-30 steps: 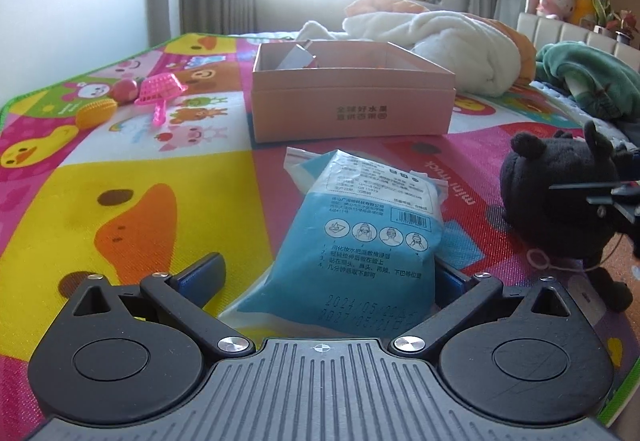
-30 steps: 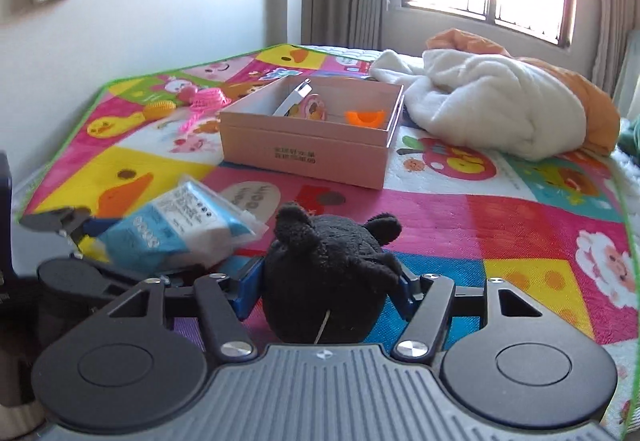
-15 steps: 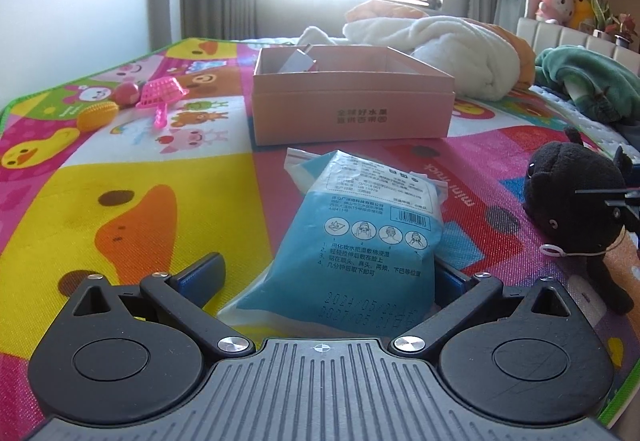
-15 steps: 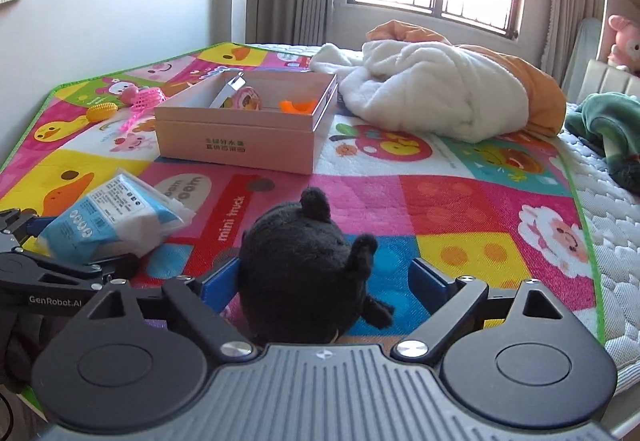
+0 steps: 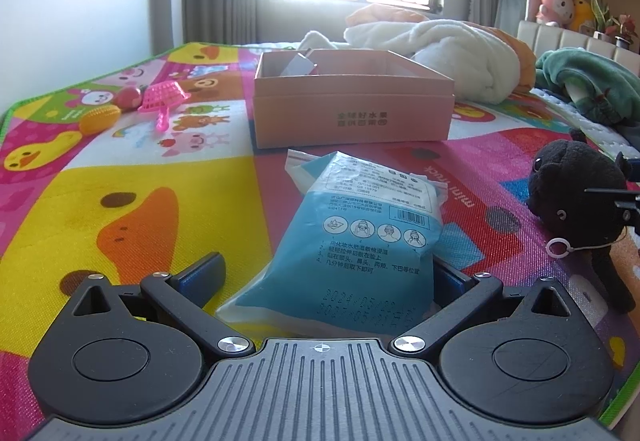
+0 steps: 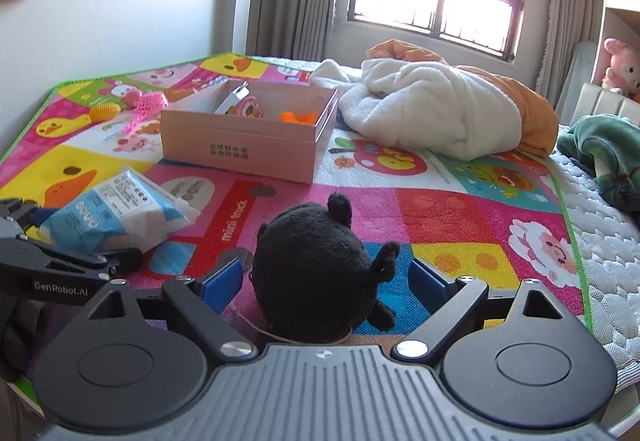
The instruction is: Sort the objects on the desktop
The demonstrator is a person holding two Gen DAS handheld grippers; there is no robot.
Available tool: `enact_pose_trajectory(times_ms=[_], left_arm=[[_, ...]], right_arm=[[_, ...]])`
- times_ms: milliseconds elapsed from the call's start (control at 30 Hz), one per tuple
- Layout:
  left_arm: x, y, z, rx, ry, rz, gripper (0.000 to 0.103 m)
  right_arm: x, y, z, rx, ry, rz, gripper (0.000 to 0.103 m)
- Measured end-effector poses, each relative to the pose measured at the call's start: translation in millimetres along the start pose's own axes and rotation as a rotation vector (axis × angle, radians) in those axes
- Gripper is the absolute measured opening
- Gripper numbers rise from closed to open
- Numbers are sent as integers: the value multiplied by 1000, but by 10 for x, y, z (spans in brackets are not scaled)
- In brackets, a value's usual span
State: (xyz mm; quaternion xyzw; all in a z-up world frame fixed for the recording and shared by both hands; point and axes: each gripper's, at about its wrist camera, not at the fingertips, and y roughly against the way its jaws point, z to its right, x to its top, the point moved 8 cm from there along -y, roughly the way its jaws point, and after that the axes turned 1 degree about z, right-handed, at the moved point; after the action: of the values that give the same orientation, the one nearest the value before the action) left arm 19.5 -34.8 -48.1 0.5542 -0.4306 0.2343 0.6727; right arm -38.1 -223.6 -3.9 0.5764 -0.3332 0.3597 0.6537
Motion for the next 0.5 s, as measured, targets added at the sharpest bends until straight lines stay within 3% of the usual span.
enact_pose_trajectory(times_ms=[200, 300, 333, 500], left_arm=[[-1, -3, 5, 1, -2, 1, 103], [-1, -3, 1, -6, 7, 2, 103], [-2, 0, 1, -6, 8, 2, 103], [-4, 4, 4, -6, 8, 3, 103]], right_arm=[[-14, 13, -7, -36, 35, 28, 91], [46, 86, -146, -59, 154, 105, 89], [64, 118, -221, -51, 209, 131, 82], [-37, -6, -495, -41, 392, 101, 79]])
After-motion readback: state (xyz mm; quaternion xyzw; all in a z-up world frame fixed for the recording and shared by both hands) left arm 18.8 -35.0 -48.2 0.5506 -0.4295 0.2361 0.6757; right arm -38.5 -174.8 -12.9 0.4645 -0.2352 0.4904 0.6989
